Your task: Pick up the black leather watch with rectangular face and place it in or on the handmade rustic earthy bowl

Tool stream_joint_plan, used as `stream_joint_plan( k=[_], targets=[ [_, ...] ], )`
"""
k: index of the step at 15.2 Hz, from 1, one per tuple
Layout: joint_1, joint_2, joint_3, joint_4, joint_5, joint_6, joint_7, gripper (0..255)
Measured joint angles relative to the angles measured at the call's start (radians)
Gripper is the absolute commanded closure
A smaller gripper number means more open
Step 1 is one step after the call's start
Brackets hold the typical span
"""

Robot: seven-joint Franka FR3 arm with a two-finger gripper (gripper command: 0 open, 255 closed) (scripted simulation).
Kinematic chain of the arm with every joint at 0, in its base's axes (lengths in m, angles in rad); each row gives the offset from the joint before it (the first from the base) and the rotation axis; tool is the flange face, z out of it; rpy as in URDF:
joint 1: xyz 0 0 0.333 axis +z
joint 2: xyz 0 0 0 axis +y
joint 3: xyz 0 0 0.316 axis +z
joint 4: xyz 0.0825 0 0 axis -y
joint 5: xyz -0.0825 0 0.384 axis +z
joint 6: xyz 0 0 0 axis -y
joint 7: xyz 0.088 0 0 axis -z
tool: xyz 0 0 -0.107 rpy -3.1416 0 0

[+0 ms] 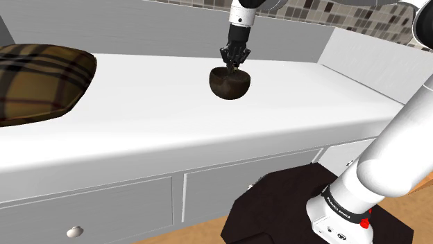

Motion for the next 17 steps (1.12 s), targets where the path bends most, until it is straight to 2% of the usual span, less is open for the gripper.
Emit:
stream_joint_plan(
  k=[1,2,8,13,17],
  targets=[
    [0.0,0.0,0.0,0.0,0.0,0.0,0.0,255],
    [0.0,0.0,0.0,0.0,0.0,0.0,0.0,0],
    [0.0,0.0,0.0,0.0,0.0,0.0,0.0,0],
    [-0.001,0.013,-0.001,0.124,-0.002,-0.109,0.0,0],
    [-0.001,0.016,-0.001,0.145,-0.003,-0.129,0.002,0]
  ],
)
